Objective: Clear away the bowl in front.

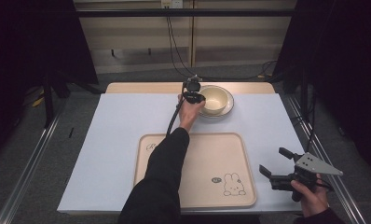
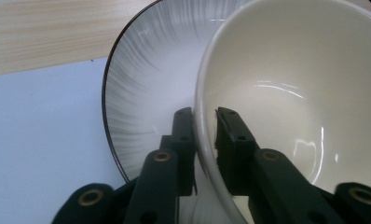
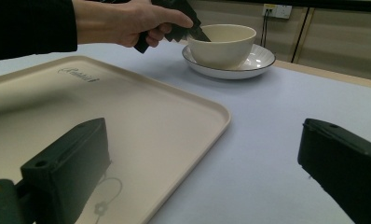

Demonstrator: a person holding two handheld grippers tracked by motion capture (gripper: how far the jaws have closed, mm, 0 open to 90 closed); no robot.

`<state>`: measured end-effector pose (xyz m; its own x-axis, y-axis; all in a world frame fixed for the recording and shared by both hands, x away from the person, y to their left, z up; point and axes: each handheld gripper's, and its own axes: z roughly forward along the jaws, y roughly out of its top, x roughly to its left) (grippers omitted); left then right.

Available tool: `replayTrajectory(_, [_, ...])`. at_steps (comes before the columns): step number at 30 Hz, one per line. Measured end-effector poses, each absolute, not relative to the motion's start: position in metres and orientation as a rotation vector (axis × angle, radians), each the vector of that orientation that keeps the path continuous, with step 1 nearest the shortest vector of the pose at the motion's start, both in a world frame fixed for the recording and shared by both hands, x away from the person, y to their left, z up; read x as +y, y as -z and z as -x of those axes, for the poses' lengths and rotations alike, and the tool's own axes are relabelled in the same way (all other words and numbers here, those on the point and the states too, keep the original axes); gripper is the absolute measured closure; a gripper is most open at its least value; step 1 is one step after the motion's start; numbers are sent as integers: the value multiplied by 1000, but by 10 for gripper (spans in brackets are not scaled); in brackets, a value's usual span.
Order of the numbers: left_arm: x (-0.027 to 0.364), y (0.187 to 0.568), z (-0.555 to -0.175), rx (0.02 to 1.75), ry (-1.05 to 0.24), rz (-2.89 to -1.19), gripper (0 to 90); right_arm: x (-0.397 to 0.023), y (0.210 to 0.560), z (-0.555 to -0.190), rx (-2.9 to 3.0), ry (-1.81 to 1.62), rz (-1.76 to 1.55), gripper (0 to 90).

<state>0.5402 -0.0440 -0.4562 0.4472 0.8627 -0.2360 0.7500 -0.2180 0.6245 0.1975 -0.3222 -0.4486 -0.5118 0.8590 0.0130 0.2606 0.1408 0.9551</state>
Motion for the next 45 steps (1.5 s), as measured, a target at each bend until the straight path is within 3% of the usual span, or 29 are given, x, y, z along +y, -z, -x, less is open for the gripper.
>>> replayTrajectory(11, [-40, 457, -541, 1379, -126, -1964, 841, -322, 449, -198, 1861, -1380, -1073, 17])
replayTrajectory(25, [-35, 453, -539, 1433, -103, -1888, 838, -322, 448, -197, 1855, -1385, -1073, 17])
replayTrajectory(45, [-15, 426, -534, 1382, -98, -1872, 837, -322, 449, -197, 1850, -1379, -1070, 16])
